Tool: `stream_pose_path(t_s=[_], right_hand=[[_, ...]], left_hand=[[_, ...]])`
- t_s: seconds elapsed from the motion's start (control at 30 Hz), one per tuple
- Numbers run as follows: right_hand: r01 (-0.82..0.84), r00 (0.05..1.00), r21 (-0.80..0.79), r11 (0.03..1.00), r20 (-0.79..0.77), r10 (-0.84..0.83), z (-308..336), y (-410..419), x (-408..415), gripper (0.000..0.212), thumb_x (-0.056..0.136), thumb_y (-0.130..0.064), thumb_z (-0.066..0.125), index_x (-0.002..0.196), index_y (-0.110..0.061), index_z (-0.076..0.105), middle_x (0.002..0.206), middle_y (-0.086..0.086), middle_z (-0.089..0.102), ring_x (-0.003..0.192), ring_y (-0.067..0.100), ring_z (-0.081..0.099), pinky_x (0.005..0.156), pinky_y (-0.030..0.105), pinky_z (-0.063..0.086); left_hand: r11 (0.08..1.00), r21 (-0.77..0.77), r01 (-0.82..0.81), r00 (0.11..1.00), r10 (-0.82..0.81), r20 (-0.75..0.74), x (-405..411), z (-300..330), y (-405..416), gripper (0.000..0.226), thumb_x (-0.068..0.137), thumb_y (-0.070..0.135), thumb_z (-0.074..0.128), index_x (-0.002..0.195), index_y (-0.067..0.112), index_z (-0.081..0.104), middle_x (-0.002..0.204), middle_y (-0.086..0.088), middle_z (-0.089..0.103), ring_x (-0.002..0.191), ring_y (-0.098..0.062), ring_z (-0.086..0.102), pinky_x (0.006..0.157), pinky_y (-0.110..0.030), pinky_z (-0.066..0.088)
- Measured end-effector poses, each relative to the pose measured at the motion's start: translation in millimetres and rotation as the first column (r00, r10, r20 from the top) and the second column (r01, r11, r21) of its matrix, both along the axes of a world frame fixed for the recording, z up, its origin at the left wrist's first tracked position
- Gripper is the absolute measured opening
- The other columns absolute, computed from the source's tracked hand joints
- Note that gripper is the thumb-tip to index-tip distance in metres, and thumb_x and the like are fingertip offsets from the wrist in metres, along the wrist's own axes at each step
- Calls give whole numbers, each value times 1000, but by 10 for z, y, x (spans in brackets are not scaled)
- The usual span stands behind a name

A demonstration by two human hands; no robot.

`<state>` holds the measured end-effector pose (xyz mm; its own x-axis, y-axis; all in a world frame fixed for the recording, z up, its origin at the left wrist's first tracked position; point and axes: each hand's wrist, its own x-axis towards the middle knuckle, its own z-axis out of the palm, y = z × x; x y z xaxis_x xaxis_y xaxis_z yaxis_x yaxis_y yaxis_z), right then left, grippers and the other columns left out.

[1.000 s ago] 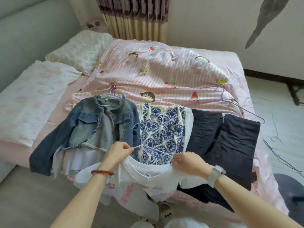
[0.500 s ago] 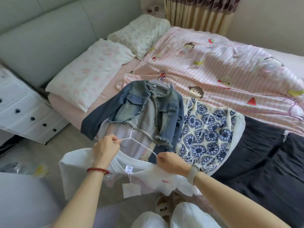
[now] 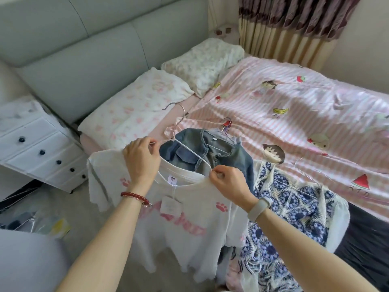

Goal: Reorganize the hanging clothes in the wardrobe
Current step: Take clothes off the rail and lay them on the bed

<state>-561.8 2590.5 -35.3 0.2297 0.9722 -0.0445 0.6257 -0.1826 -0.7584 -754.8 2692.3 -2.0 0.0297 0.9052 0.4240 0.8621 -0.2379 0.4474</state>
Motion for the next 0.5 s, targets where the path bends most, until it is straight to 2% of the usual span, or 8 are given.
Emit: stream_pose_path(t_s=[0.07, 0.17, 0.23, 0.27, 0.3, 0.37, 0.43, 0.5], right_hand=[[28, 998, 1, 1000, -55, -28, -59, 285, 277, 27, 84, -19, 52, 60, -8, 53, 53, 3, 47, 55, 16, 38, 59, 31, 37], [-51, 990, -89, 995, -135, 38, -275, 670, 697, 31, 90, -23, 48, 77, 2, 61, 68, 21, 59, 57, 16, 42, 57, 30, 40], [-100, 971, -189, 977, -233, 54, -518, 872, 991, 37, 94, -29, 42, 88, 1, 63, 76, 22, 62, 62, 22, 55, 64, 37, 51], [-95, 966, -236, 967, -256, 32, -667, 963, 1130, 38, 96, -31, 40, 93, -2, 64, 83, 21, 65, 70, 27, 61, 72, 42, 54], [-64, 970, -271, 960, -243, -4, -828, 1052, 1257, 37, 96, -31, 39, 97, -6, 65, 91, 20, 67, 80, 30, 64, 76, 44, 54], [34, 990, -303, 952, -119, -73, -1165, 1232, 1475, 30, 96, -23, 39, 109, -8, 62, 106, 17, 66, 91, 29, 62, 80, 39, 51], [88, 996, -353, 931, 6, -92, -1510, 1439, 1652, 34, 95, -18, 39, 124, -4, 51, 120, 20, 59, 103, 31, 58, 88, 42, 47], [90, 996, -443, 892, 66, -68, -1829, 1634, 1778, 41, 95, -19, 38, 133, -1, 38, 122, 23, 54, 103, 34, 56, 87, 43, 46]], left_hand=[[999, 16, 35, 999, -35, -14, 308, -18, 344, 13, 87, 15, 60, 87, 5, 67, 89, -13, 68, 88, -34, 57, 84, -39, 34], [996, -19, 88, 995, -89, -52, 708, -249, 794, 14, 89, 13, 57, 92, 6, 68, 93, -14, 66, 92, -34, 55, 85, -38, 29], [986, -97, 134, 990, -138, -30, 900, -518, 994, 15, 89, 11, 56, 94, 5, 69, 96, -15, 65, 93, -34, 53, 86, -38, 30], [977, -142, 162, 986, -164, -4, 975, -677, 1062, 15, 90, 9, 55, 93, 3, 69, 96, -16, 64, 92, -34, 52, 86, -39, 31], [964, -189, 187, 982, -186, 23, 1031, -843, 1114, 15, 90, 7, 55, 92, 1, 69, 94, -18, 62, 91, -35, 51, 86, -40, 32], [940, -271, 207, 978, -200, 50, 1081, -1174, 1165, 16, 90, 3, 53, 90, -1, 68, 92, -18, 61, 90, -37, 51, 89, -44, 34], [924, -324, 201, 980, -192, 60, 1071, -1446, 1191, 17, 91, 2, 50, 90, -1, 66, 91, -17, 59, 89, -36, 52, 96, -49, 34], [917, -348, 197, 980, -181, 77, 1016, -1634, 1201, 17, 92, 1, 48, 89, -1, 64, 90, -15, 58, 89, -33, 53, 100, -45, 31]])
